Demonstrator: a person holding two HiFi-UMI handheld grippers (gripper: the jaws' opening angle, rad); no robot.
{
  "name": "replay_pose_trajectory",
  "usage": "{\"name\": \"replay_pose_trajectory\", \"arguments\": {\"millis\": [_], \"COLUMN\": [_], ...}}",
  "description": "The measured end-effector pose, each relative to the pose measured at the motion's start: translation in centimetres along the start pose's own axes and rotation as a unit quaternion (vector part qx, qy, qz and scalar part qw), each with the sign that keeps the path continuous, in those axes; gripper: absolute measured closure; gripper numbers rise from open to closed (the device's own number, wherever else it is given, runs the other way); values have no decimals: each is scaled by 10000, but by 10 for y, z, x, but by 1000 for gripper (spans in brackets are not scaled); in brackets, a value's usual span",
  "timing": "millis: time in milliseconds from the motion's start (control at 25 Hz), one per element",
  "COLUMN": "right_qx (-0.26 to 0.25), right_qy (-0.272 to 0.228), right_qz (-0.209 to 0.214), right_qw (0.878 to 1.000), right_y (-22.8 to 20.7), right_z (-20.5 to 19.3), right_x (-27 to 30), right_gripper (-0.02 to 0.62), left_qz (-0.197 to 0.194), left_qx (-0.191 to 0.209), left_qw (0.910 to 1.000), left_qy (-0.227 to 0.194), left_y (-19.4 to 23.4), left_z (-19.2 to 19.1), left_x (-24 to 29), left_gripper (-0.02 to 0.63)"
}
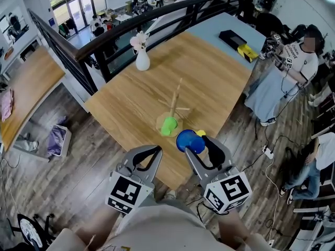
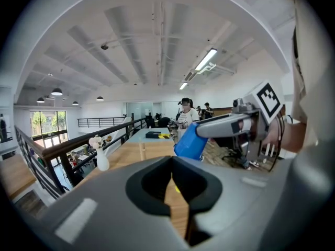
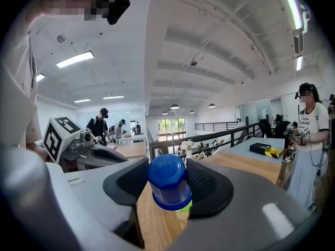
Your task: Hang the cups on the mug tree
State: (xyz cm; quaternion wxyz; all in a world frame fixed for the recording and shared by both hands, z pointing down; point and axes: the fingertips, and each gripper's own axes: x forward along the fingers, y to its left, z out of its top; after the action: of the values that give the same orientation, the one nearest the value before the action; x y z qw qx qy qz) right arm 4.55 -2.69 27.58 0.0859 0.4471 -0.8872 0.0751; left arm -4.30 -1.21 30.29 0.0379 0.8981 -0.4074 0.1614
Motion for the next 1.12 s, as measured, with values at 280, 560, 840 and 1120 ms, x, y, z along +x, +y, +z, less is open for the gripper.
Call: {"name": "replay_pose_trajectory", "arguments": {"millis": [280,560,840,1120], "right_qx": [150,395,323,484], "right_qy": [-176,-234,-87,82], "right_qz": [-247,-478,-524,-585], "right_qw": [9994,9978,9981,9971], "right_y": [-30,-63,-84,-113], "right_z": [4,-1,-20,-39], "right_x": [12,33,64,95], "right_gripper": [364,364,364,363], "left_qz": [28,-69,-96,-49], "left_qx": [32,-42,-91,-185], "left_qw": [10000,10000,9998,9993], "left_qy": [-34,33,161,316], "left_y": [11,23,38,54], "left_z": [7,7,1,-4], "left_x": [22,49,77,102], "left_gripper": [603,603,603,603]}}
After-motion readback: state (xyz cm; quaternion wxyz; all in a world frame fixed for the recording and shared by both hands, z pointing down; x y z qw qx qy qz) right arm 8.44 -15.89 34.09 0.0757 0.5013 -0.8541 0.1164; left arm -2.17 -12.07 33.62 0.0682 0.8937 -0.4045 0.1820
